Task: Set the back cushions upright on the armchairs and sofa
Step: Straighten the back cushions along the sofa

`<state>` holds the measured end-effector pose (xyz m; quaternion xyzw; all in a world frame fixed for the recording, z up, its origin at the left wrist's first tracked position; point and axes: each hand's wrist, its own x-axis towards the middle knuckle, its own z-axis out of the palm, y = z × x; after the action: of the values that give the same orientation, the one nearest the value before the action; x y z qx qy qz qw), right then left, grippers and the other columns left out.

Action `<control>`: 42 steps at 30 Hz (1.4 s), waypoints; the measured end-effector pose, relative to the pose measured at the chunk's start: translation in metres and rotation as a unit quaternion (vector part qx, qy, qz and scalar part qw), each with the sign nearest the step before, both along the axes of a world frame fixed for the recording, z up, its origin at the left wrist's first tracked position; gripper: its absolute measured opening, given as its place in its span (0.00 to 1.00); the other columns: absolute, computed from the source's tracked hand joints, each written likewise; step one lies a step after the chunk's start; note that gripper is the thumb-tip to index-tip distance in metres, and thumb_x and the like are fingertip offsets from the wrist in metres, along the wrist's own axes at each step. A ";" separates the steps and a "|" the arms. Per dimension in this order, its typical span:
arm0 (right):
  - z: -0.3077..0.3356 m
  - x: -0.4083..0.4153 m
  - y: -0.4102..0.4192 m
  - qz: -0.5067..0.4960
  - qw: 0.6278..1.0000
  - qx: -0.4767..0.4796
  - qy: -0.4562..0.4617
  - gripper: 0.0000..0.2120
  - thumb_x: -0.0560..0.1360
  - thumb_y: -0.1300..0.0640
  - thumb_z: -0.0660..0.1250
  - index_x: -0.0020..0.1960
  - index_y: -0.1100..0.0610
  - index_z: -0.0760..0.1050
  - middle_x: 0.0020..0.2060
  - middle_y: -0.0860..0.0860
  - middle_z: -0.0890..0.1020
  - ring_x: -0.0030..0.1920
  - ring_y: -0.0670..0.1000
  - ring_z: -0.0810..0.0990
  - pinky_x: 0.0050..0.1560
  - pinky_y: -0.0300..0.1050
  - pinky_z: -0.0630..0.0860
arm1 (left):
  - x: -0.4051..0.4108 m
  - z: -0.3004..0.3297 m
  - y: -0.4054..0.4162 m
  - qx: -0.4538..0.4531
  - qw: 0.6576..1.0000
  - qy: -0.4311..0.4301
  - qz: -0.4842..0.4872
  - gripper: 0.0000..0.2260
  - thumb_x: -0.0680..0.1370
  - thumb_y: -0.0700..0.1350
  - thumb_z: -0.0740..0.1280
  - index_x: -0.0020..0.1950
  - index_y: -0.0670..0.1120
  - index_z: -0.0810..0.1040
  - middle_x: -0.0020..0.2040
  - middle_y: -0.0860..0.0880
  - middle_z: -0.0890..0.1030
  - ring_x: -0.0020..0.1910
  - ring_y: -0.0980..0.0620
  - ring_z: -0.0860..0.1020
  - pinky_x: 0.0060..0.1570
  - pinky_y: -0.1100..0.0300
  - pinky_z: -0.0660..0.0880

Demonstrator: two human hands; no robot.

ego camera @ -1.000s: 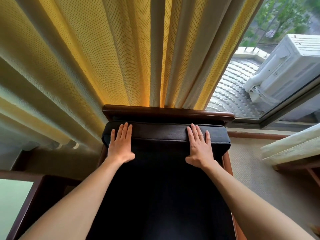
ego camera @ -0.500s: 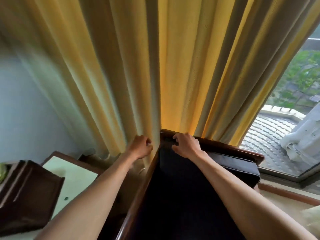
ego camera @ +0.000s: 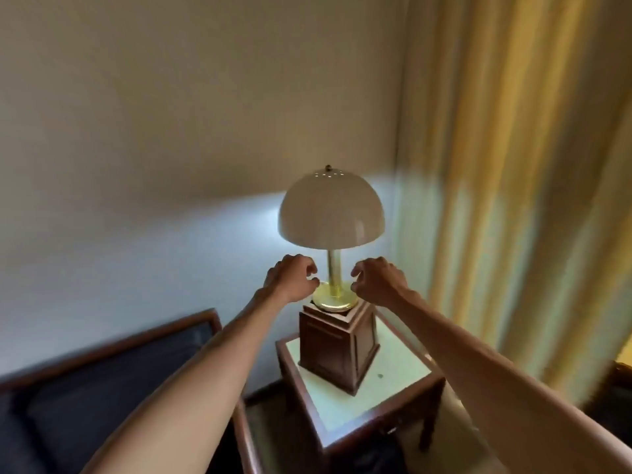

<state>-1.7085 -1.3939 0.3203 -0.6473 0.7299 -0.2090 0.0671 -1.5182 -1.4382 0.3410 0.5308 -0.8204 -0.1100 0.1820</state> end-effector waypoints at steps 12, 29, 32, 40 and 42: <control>-0.023 0.371 -0.105 0.264 0.963 0.054 0.005 0.13 0.74 0.54 0.67 0.57 0.48 0.79 0.53 0.46 0.83 0.54 0.52 0.81 0.50 0.44 0.75 | 0.380 -0.038 -0.003 0.040 0.965 -0.005 0.258 0.12 0.76 0.48 0.68 0.59 0.50 0.80 0.58 0.53 0.81 0.58 0.50 0.78 0.55 0.55 0.72; -0.236 0.591 -0.305 0.280 0.933 0.222 0.041 0.19 0.73 0.53 0.66 0.64 0.49 0.76 0.61 0.50 0.80 0.61 0.56 0.78 0.56 0.51 0.75 | 0.615 -0.246 -0.190 0.157 0.950 -0.044 0.266 0.21 0.75 0.50 0.69 0.67 0.49 0.73 0.65 0.52 0.76 0.64 0.49 0.74 0.55 0.52 0.73; -0.272 0.601 -0.329 0.282 0.924 0.243 0.089 0.27 0.71 0.51 0.69 0.70 0.51 0.70 0.67 0.51 0.74 0.67 0.56 0.71 0.61 0.54 0.71 | 0.631 -0.287 -0.218 0.185 0.949 -0.073 0.246 0.26 0.73 0.51 0.71 0.70 0.49 0.70 0.67 0.51 0.73 0.65 0.49 0.71 0.56 0.50 0.74; -0.359 0.612 -0.381 0.307 0.883 0.254 0.249 0.57 0.65 0.41 0.77 0.80 0.54 0.44 0.79 0.55 0.50 0.79 0.57 0.44 0.74 0.69 0.47 | 0.666 -0.380 -0.277 0.220 0.941 -0.190 0.173 0.50 0.66 0.58 0.77 0.79 0.49 0.52 0.79 0.47 0.55 0.78 0.45 0.53 0.73 0.41 0.58; -0.372 0.614 -0.391 0.299 0.877 0.260 0.272 0.63 0.63 0.40 0.79 0.80 0.55 0.39 0.79 0.56 0.50 0.79 0.57 0.45 0.74 0.70 0.45 | 0.675 -0.394 -0.286 0.227 0.935 -0.214 0.167 0.55 0.65 0.58 0.78 0.80 0.49 0.46 0.80 0.46 0.51 0.79 0.45 0.49 0.74 0.38 0.54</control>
<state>-1.0947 -1.7847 -0.0519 -0.8255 0.5188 0.2023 0.0914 -0.8428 -1.7238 -0.0532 0.6984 -0.6926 -0.1449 -0.1077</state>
